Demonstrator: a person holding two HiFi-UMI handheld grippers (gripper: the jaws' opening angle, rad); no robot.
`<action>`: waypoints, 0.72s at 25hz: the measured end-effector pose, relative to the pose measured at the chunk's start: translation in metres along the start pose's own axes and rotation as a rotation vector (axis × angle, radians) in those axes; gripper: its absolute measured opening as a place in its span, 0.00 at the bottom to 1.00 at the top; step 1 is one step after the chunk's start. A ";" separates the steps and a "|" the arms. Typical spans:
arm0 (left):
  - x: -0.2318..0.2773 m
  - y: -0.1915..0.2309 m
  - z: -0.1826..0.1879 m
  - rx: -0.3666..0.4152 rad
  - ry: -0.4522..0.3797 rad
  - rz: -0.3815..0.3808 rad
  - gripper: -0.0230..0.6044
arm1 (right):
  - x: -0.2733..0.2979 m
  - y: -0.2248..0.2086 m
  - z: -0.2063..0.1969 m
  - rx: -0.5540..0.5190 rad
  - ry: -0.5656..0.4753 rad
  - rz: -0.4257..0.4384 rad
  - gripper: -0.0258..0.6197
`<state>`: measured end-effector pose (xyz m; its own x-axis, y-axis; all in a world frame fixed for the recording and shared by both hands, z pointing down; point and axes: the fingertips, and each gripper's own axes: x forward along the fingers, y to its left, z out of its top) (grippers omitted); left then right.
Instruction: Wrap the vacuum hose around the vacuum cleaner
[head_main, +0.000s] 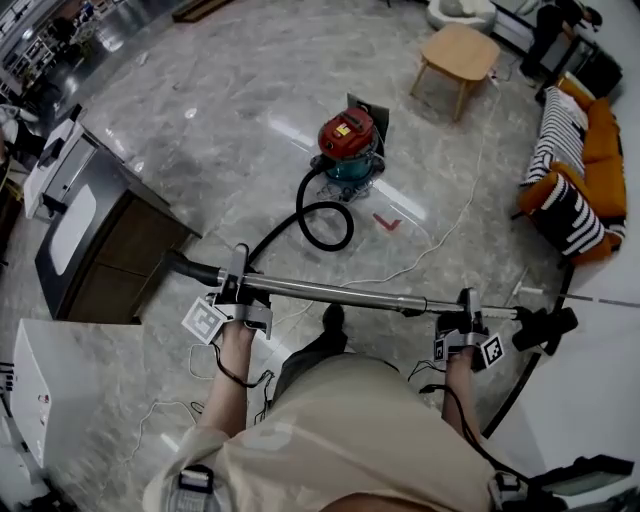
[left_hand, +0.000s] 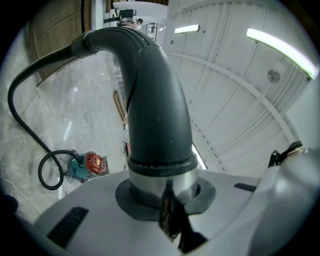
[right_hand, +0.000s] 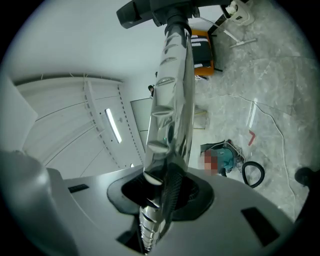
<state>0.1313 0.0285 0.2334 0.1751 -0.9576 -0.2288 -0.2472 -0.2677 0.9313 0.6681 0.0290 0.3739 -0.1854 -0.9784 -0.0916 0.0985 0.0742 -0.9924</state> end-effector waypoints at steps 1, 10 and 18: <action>0.011 0.011 -0.001 -0.022 0.003 0.012 0.13 | 0.010 0.003 0.005 -0.010 -0.013 -0.004 0.20; 0.075 0.092 0.019 -0.192 -0.022 0.081 0.13 | 0.094 0.034 0.004 -0.120 -0.022 0.002 0.19; 0.100 0.113 0.019 -0.265 -0.086 0.094 0.13 | 0.154 0.052 0.010 -0.186 0.037 0.030 0.19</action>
<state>0.1026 -0.1000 0.3102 0.0789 -0.9854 -0.1509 0.0013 -0.1513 0.9885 0.6548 -0.1195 0.3086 -0.2212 -0.9677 -0.1208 -0.0768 0.1408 -0.9871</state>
